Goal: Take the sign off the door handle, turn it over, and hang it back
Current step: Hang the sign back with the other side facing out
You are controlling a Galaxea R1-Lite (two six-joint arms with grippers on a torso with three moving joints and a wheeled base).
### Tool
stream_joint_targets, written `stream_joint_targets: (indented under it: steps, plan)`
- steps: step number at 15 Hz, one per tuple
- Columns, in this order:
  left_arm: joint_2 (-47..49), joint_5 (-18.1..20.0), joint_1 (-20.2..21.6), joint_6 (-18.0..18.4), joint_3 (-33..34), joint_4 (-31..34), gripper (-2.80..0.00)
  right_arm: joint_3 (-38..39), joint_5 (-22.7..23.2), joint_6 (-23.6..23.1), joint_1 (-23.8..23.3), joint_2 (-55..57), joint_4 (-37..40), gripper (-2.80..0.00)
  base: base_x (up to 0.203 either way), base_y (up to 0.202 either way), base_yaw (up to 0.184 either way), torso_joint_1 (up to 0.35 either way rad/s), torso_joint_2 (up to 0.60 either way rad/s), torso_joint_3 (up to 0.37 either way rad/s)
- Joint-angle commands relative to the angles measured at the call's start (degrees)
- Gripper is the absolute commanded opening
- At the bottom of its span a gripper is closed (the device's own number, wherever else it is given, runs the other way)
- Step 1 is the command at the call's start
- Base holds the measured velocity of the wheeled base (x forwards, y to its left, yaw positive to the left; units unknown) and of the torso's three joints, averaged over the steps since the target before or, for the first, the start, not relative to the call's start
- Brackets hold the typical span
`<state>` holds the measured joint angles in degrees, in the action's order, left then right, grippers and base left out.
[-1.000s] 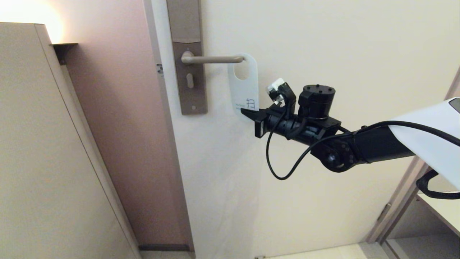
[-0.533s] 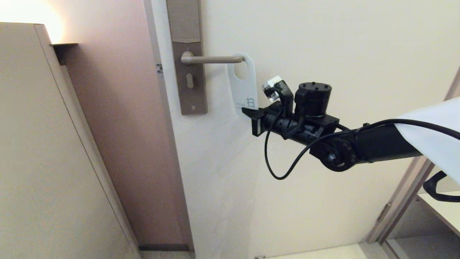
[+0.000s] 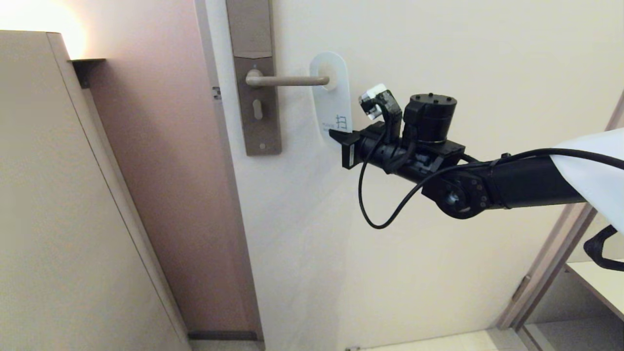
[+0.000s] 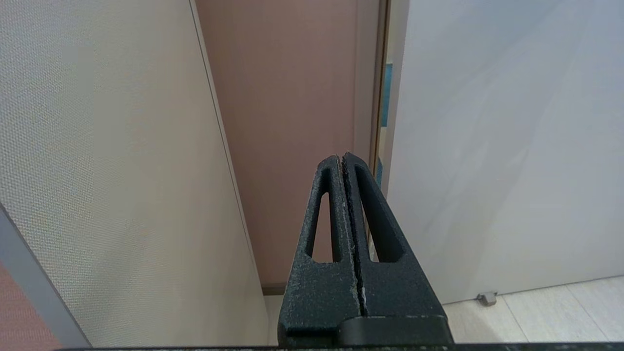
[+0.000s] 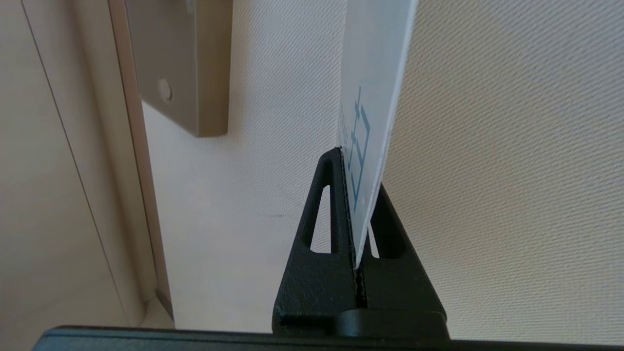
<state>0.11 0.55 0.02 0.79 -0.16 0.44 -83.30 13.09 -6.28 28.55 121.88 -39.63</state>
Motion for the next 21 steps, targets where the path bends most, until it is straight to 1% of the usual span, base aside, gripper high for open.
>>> stream_joint_targets:
  steps: [1, 3, 4, 8, 10, 15, 17, 19, 21]
  plan:
    - [-0.02, -0.02, -0.01, 0.0, 0.0, 0.0, -2.8, -0.02, -0.2, -0.05, 0.01, -0.69, -0.27, -2.8, 0.0, 0.0, 0.0, 0.0, 0.0, 0.0]
    - [-0.02, -0.02, 0.06, 0.0, -0.01, 0.0, -2.8, 0.23, -2.72, 0.08, 0.01, -1.11, -0.27, -2.8, 0.0, 0.0, 0.0, 0.0, 0.0, 0.0]
    - [-0.02, -0.02, 0.06, 0.0, 0.01, 0.0, -2.8, 0.46, -3.29, 0.17, 0.05, -1.24, -0.31, -2.8, 0.0, 0.0, 0.0, 0.0, 0.0, 0.0]
    - [-0.02, -0.02, 0.06, 0.0, 0.07, 0.0, -2.8, 2.58, -3.43, 0.74, 0.25, -2.72, -0.44, -2.8, 0.0, 0.0, 0.0, 0.0, 0.0, 0.0]
    - [-0.02, -0.02, 0.06, 0.0, -0.02, 0.0, -2.8, 3.65, -3.82, 0.83, 1.22, -3.22, -0.45, -2.8, 0.0, 0.0, 0.0, 0.0, 0.0, 0.0]
    - [-0.02, -0.02, 0.06, 0.0, -0.02, 0.0, -2.8, 3.59, -5.19, 1.1, 4.3, -2.86, -0.45, -2.8, 0.0, 0.0, 0.0, 0.0, 0.0, 0.0]
    - [-0.02, -0.02, 0.03, 0.0, -0.01, 0.0, -2.8, 3.49, -7.08, 1.47, 5.69, -2.43, -0.45, -2.8, 0.0, 0.0, 0.0, 0.0, 0.0, 0.0]
    - [-0.02, -0.02, 0.05, 0.0, 0.05, 0.0, -2.8, 3.43, -9.46, 3.33, 7.08, -2.19, -0.45, -2.8, 0.0, 0.0, 0.0, 0.0, 0.0, 0.0]
    - [-0.02, -0.02, 0.06, -0.04, 0.02, 0.0, -2.8, 3.32, -12.96, 6.03, 8.24, -1.92, -0.29, -2.8, 0.0, 0.0, 0.0, 0.0, 0.0, 0.0]
